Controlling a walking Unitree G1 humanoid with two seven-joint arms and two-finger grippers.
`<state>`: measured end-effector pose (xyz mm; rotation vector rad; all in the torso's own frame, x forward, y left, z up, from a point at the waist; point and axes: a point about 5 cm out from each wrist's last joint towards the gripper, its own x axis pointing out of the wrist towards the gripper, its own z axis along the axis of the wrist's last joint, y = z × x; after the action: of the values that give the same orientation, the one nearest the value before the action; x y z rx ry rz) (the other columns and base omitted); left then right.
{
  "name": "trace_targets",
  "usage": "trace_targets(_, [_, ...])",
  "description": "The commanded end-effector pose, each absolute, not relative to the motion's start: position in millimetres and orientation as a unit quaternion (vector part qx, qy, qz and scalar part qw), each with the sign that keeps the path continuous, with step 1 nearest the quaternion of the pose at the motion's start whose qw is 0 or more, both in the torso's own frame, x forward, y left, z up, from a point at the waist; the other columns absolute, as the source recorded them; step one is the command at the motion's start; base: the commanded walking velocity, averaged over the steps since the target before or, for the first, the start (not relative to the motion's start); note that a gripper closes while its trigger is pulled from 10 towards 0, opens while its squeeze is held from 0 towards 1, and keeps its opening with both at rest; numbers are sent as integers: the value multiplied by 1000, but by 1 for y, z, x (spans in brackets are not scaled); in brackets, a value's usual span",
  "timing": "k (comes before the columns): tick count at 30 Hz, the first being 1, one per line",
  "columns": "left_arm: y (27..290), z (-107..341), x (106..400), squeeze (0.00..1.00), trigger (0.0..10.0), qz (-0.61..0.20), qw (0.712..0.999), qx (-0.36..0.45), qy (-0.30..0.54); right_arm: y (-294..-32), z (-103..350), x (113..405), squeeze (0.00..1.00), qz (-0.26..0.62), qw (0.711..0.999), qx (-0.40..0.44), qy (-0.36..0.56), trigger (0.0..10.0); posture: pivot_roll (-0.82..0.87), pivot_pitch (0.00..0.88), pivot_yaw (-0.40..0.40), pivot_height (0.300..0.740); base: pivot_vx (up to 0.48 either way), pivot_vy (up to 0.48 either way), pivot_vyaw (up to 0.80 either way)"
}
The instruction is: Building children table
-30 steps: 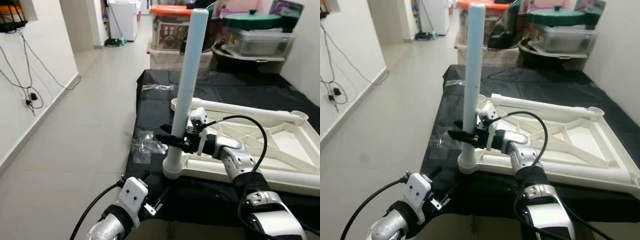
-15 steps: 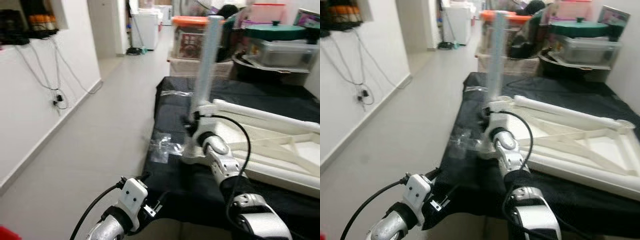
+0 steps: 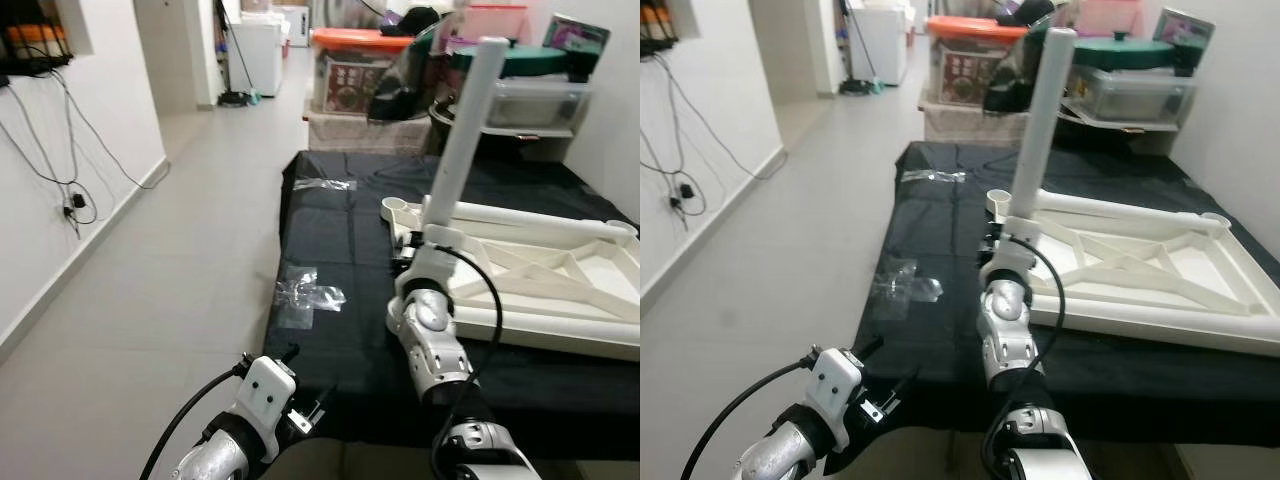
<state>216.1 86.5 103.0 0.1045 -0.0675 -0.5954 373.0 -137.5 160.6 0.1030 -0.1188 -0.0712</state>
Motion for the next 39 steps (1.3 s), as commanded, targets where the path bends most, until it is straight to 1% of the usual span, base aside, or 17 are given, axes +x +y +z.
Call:
trace_targets(1, [86, 96, 214, 0, 10000, -296, 953, 55, -23, -137, 168, 376, 0, 15, 996, 51, -76, 10000, 93, 0, -61, 740, 0, 0, 0])
trace_targets(9, [85, 91, 214, 0, 10000, -299, 953, 52, -17, -152, 161, 375, 0, 267, 961, 67, 0, 10000, 84, 0, -50, 740, 0, 0, 0])
trace_targets(13, [85, 92, 215, 0, 10000, -302, 952, 54, -17, -138, 156, 359, 0, 441, 895, 49, 39, 10000, 85, 0, -50, 740, 0, 0, 0])
trace_targets(16, [85, 92, 216, 0, 10000, -302, 952, 54, -17, -134, 153, 353, 0, 487, 871, 42, 50, 10000, 88, 0, -52, 740, 0, 0, 0])
trace_targets(19, [86, 92, 217, 0, 10000, -301, 952, 56, -19, -124, 148, 343, 0, 572, 818, 17, 68, 10000, 93, 0, -56, 740, 0, 0, 0])
trace_targets(21, [86, 91, 217, 0, 10000, -300, 952, 56, -20, -119, 146, 342, 0, 587, 807, 6, 71, 10000, 94, 0, -55, 740, 0, 0, 0])
trace_targets(22, [86, 92, 217, 0, 10000, -300, 952, 56, -20, -115, 147, 345, 0, 578, 813, 2, 65, 4784, 93, 0, -54, 740, 0, 0, 0])
trace_targets(24, [86, 92, 217, 0, 10000, -300, 952, 56, -20, -114, 148, 346, 0, 574, 816, 1, 62, 4784, 93, 0, -54, 740, 0, 0, 0])
trace_targets(25, [86, 92, 217, 0, 10000, -300, 952, 57, -20, -113, 150, 351, 0, 549, 834, 0, 53, 0, 94, 0, -54, 740, 0, 0, 0])
trace_targets(30, [86, 92, 217, 0, 10000, -300, 952, 56, -21, -115, 156, 362, 0, 472, 881, 7, 26, 0, 92, 0, -54, 740, 0, 0, 0])
trace_targets(31, [86, 92, 217, 0, 10000, -301, 952, 56, -21, -127, 160, 374, 0, 343, 939, 12, 10, 0, 90, 0, -54, 740, 0, 0, 0])
trace_targets(32, [86, 92, 217, 0, 10000, -301, 952, 56, -21, -127, 160, 374, 0, 343, 939, 12, 10, 0, 90, 0, -54, 740, 0, 0, 0])
trace_targets(34, [86, 92, 217, 0, 10000, -300, 952, 55, -21, -147, 159, 382, 0, 185, 982, 20, 9, 0, 83, 0, -48, 740, 0, 0, 0])
trace_targets(36, [86, 92, 217, 0, 10000, -301, 952, 55, -21, -155, 158, 384, 0, 129, 991, 21, 11, 0, 83, 0, -48, 740, 0, 0, 0])
trace_targets(37, [86, 92, 217, 0, 10000, -301, 952, 55, -20, -171, 153, 382, 0, 14, 1000, 14, 18, 0, 79, 0, -45, 740, 0, 0, 0])
trace_targets(38, [86, 92, 217, 0, 10000, -301, 952, 55, -20, -171, 153, 382, 0, 14, 1000, 14, 18, 0, 79, 0, -45, 740, 0, 0, 0])
trace_targets(39, [86, 92, 217, 0, 10000, -303, 951, 54, -20, -192, 144, 369, 0, -148, 989, 3, 26, 0, 80, 0, -42, 740, 0, 0, 0])
